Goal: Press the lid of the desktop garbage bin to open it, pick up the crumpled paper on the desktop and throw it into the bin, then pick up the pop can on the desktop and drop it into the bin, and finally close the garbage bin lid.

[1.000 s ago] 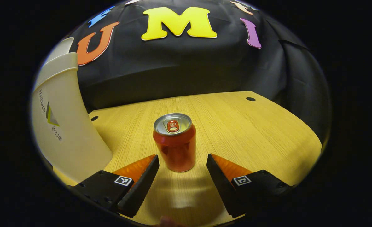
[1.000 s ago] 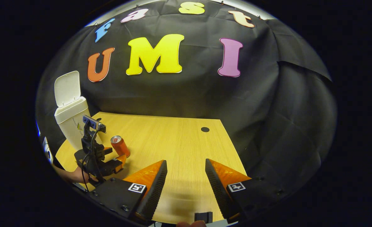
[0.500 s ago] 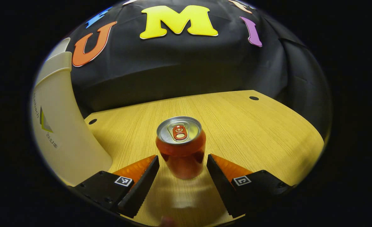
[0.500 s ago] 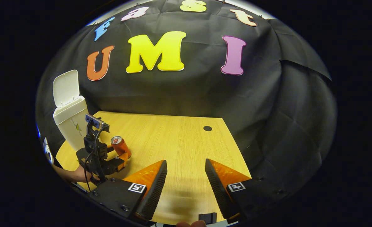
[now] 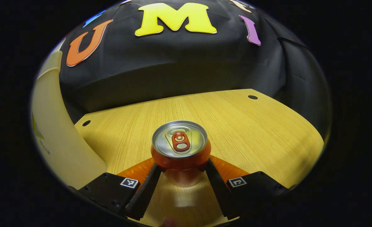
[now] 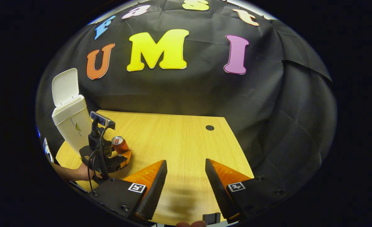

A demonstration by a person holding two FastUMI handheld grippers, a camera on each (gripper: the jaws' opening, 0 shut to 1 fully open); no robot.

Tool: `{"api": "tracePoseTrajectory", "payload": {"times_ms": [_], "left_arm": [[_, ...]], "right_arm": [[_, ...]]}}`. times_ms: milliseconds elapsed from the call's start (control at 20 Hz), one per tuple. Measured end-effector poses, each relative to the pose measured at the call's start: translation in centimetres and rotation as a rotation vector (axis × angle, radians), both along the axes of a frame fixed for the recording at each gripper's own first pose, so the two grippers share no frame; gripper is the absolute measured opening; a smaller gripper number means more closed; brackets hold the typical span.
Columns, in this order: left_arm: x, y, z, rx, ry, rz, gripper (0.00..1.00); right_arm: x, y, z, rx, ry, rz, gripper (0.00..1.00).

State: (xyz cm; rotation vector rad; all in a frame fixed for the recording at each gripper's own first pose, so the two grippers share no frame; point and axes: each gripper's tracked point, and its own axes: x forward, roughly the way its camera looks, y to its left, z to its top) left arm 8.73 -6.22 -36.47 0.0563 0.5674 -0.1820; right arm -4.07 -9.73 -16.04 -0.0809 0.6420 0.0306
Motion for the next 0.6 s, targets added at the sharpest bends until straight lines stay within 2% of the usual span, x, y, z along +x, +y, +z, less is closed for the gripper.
{"api": "tracePoseTrajectory", "payload": {"times_ms": [300,600], "left_arm": [[-0.5,-0.3,3.7,-0.01,-0.06,-0.01,0.86],[-0.9,0.2,12.5,-0.051,-0.18,0.022,0.86]], "right_arm": [[-0.3,0.7,0.2,0.019,-0.01,0.017,0.79],[-0.9,1.3,1.0,0.063,-0.047,0.035,0.79]]}}
